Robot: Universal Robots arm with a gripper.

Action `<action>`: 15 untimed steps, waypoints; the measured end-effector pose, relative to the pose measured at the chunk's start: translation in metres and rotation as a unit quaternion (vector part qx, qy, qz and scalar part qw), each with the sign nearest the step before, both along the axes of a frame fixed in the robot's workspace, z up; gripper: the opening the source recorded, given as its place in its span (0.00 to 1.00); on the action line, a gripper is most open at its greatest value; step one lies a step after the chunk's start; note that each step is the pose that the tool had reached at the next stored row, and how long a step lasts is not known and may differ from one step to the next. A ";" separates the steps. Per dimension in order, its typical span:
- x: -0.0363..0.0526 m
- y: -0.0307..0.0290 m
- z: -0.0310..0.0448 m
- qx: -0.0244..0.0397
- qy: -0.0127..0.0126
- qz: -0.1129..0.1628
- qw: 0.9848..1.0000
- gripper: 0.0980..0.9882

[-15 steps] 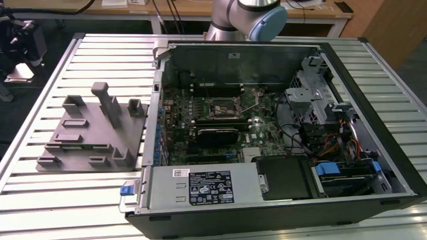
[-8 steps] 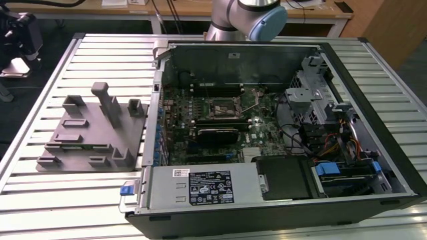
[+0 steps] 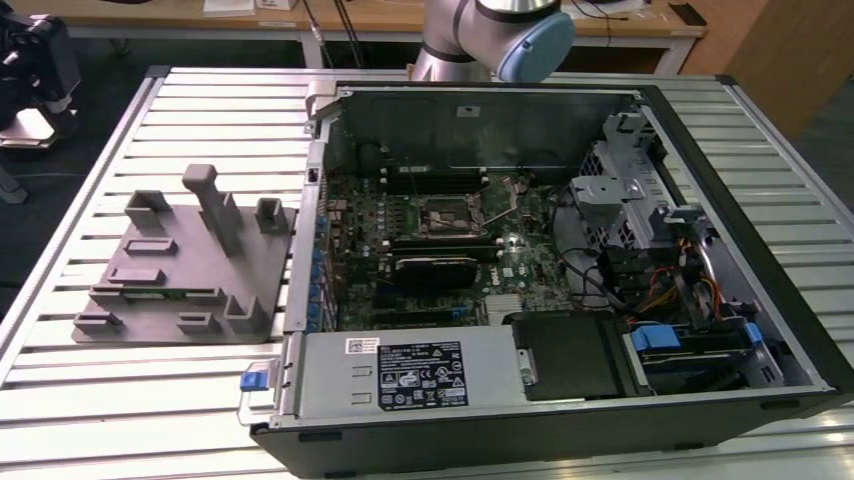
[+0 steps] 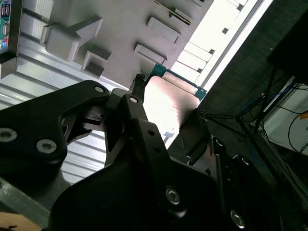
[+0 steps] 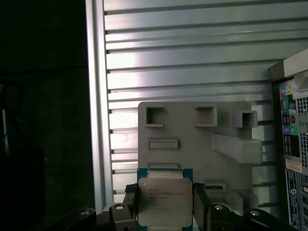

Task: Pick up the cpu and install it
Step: 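Pick up the cpu and move it towards the insertion slot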

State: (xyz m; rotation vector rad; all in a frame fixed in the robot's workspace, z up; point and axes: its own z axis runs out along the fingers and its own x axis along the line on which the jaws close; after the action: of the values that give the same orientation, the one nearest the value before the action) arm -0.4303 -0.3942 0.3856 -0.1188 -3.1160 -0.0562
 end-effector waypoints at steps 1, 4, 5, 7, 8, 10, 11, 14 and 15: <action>0.0001 0.0000 0.0001 0.000 0.000 0.000 1.000 0.50; 0.0024 0.0000 0.0001 0.000 0.000 0.000 1.000 0.50; 0.0037 0.0000 0.0001 0.000 0.000 0.000 1.000 0.50; 0.0069 0.0000 0.0001 0.000 0.000 0.000 1.000 0.50; 0.0086 0.0000 0.0001 0.000 0.000 0.000 1.000 0.50; 0.0119 0.0000 0.0001 0.000 0.000 0.000 1.000 0.50; 0.0136 0.0000 0.0000 0.000 0.000 0.000 1.000 0.50; 0.0186 0.0000 0.0001 0.000 0.000 0.000 1.000 0.50; 0.0200 0.0000 0.0001 0.000 0.000 0.000 1.000 0.50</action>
State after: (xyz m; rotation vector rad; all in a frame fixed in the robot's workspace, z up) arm -0.4103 -0.3942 0.3856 -0.1189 -3.1159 -0.0561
